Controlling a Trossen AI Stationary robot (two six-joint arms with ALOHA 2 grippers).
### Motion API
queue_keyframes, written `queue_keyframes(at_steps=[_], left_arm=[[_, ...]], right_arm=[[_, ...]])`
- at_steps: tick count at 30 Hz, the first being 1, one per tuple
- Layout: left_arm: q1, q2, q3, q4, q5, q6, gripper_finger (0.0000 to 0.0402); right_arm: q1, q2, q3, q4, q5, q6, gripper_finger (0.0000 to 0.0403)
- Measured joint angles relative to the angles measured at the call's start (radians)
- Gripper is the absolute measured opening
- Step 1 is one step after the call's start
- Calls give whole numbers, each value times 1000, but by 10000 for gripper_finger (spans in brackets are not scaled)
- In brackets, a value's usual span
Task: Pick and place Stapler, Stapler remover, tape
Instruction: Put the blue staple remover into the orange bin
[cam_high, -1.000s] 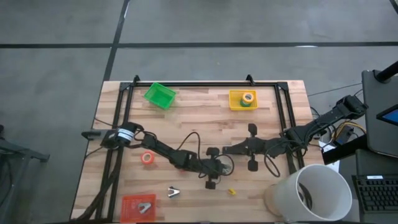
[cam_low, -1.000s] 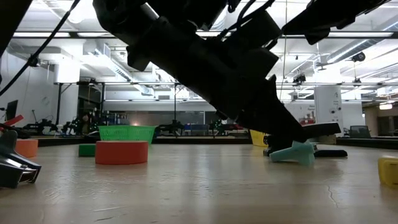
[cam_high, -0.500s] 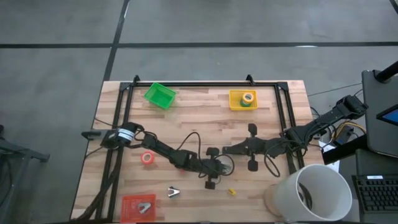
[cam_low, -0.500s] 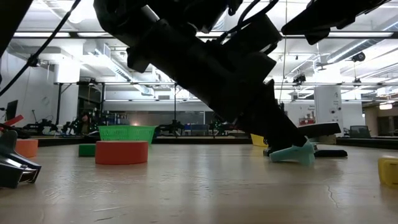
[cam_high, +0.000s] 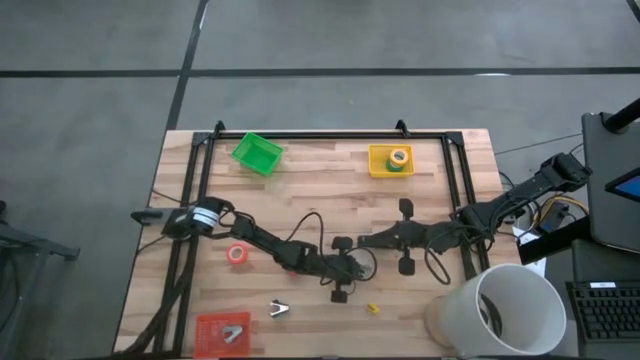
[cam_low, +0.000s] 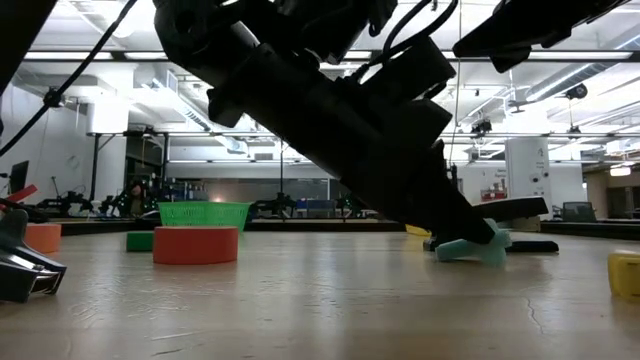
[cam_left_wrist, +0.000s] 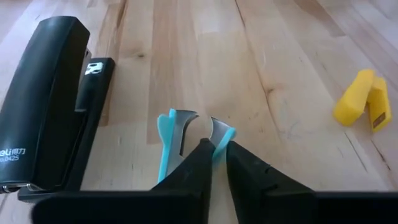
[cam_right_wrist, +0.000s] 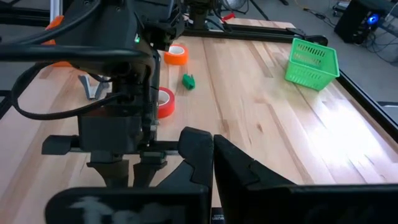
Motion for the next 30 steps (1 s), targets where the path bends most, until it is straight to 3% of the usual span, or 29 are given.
queue_keyframes(at_steps=[6, 30], left_arm=[[0, 1, 0, 29, 1, -4, 5], [-36, -44, 1, -71, 47, -55, 1]], right_arm=[[0, 0, -5, 1, 0, 0, 8], [0, 0, -6, 0, 0, 0, 8]])
